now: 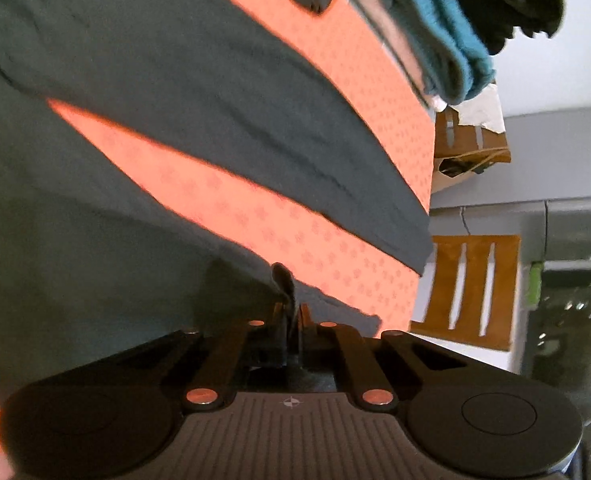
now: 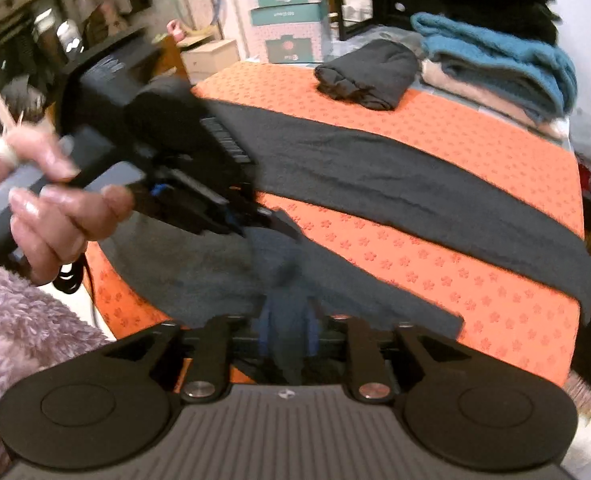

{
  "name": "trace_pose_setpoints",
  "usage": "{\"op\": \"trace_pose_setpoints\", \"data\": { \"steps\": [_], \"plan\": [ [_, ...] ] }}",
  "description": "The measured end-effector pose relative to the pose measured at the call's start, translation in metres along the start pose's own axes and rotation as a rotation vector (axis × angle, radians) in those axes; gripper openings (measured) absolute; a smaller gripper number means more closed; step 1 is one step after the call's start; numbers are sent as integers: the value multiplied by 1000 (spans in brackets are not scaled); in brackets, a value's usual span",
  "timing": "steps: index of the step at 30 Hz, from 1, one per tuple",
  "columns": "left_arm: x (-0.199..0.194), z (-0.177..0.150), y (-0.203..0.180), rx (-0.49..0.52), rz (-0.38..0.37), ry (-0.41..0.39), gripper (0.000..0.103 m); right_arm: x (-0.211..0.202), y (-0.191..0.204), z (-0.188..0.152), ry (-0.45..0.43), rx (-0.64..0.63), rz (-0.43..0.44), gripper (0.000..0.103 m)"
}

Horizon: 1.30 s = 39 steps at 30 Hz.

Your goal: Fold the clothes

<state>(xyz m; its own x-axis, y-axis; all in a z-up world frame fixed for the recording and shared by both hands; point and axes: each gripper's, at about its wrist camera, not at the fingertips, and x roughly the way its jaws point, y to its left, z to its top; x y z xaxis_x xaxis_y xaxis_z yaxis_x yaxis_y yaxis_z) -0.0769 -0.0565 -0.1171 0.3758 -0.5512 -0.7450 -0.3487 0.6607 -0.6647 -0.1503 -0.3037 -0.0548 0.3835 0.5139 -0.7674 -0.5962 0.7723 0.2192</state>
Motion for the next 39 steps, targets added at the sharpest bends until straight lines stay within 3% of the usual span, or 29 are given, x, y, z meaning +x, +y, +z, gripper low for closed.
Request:
{"op": "trace_pose_setpoints", "data": {
  "steps": [4, 10, 22, 25, 33, 39],
  "plan": [
    [-39, 9, 27, 18, 25, -57, 7, -5, -16, 1, 1, 136, -1, 32],
    [-105, 30, 81, 3, 48, -108, 7, 9, -24, 3, 43, 269, -74, 33],
    [-213, 96, 184, 83, 103, -129, 7, 52, 37, 29, 80, 300, -156, 34],
    [-222, 112, 206, 90, 83, -110, 7, 63, 55, 35, 80, 302, -168, 34],
    [-217, 142, 242, 78, 120, -73, 8, 84, 93, 44, 78, 308, -211, 34],
    [-217, 152, 265, 50, 156, -76, 19, 98, 113, 50, 80, 291, -235, 34]
  ]
}}
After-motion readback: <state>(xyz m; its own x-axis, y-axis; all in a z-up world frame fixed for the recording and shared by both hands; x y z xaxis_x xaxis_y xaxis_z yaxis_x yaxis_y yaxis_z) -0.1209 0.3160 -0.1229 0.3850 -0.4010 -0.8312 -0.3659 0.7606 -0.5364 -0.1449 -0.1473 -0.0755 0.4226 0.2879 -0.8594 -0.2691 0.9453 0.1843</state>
